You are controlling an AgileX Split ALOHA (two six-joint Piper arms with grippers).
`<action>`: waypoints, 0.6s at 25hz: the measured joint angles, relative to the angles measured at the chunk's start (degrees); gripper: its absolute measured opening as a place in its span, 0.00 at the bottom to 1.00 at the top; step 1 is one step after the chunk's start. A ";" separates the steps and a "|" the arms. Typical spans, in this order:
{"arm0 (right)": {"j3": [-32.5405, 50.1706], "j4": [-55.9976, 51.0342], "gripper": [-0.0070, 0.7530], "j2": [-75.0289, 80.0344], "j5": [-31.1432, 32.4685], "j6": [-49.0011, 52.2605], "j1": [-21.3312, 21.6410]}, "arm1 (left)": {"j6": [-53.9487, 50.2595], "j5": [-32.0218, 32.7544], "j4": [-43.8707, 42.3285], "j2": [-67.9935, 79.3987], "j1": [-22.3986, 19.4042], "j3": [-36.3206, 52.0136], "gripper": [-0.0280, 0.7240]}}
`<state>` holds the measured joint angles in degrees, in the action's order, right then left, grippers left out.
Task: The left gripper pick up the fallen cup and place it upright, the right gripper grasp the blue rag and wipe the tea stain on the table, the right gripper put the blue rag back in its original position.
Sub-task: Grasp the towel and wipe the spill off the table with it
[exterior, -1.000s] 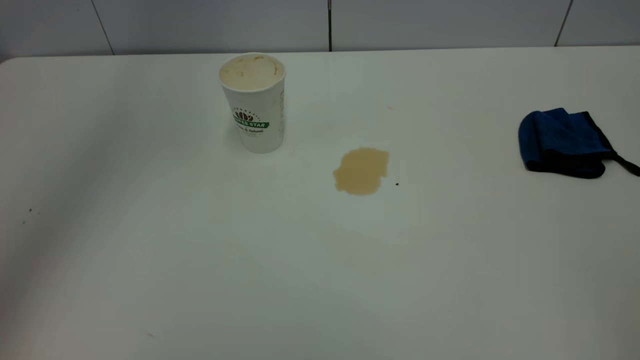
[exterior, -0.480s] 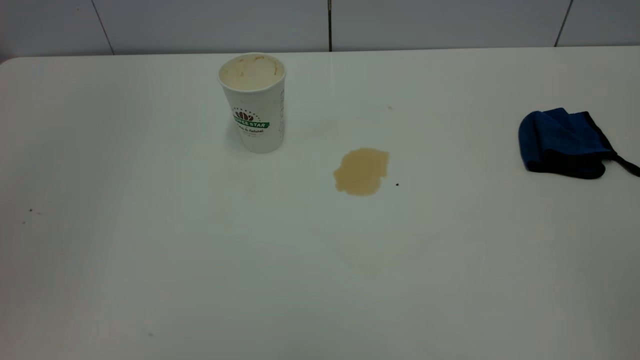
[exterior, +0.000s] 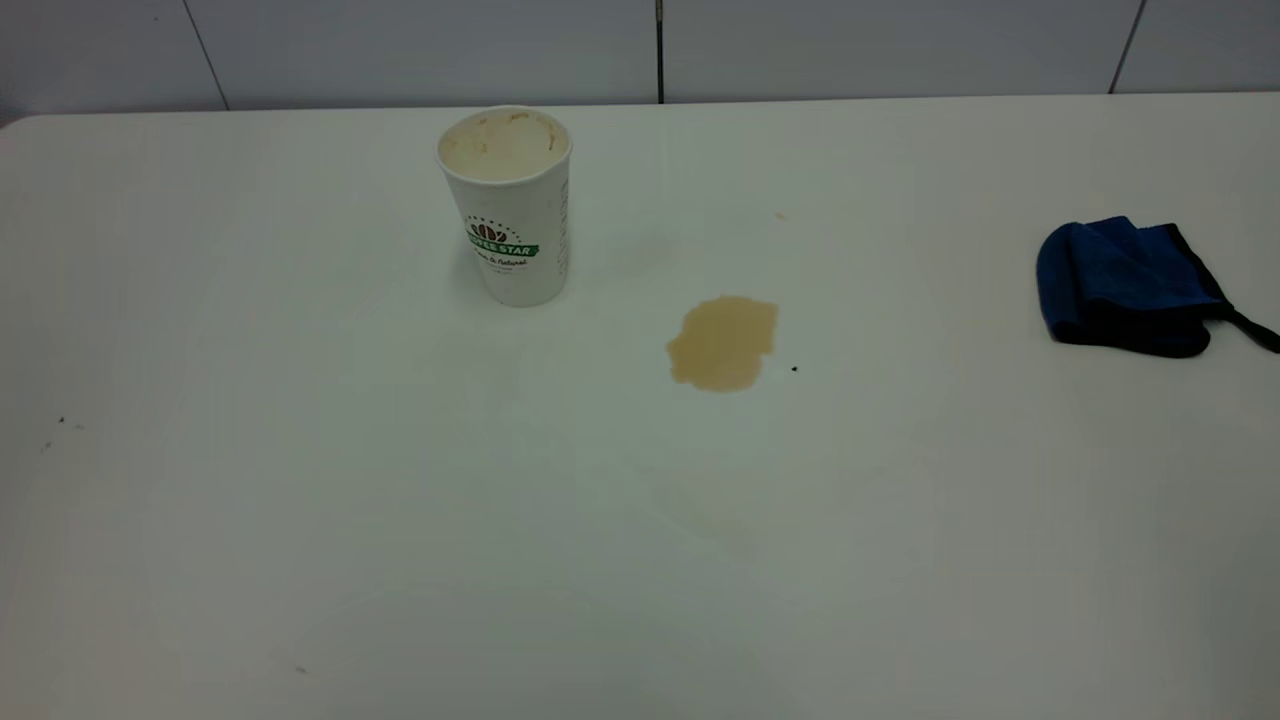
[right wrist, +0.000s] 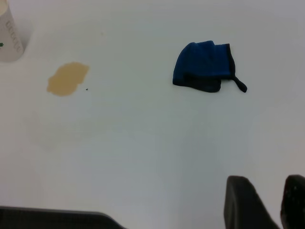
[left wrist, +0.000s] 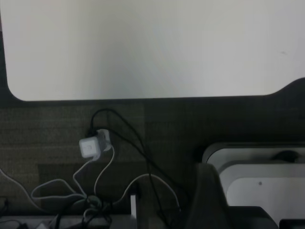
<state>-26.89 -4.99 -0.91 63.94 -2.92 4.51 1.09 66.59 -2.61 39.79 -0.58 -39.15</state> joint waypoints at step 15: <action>0.00 0.00 0.32 0.00 0.00 0.00 0.00 | -2.55 -0.98 0.92 -33.45 -1.54 10.20 0.75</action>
<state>-26.89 -4.99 -0.91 63.94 -2.92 4.51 -1.45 65.61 -1.69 6.34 -2.12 -28.94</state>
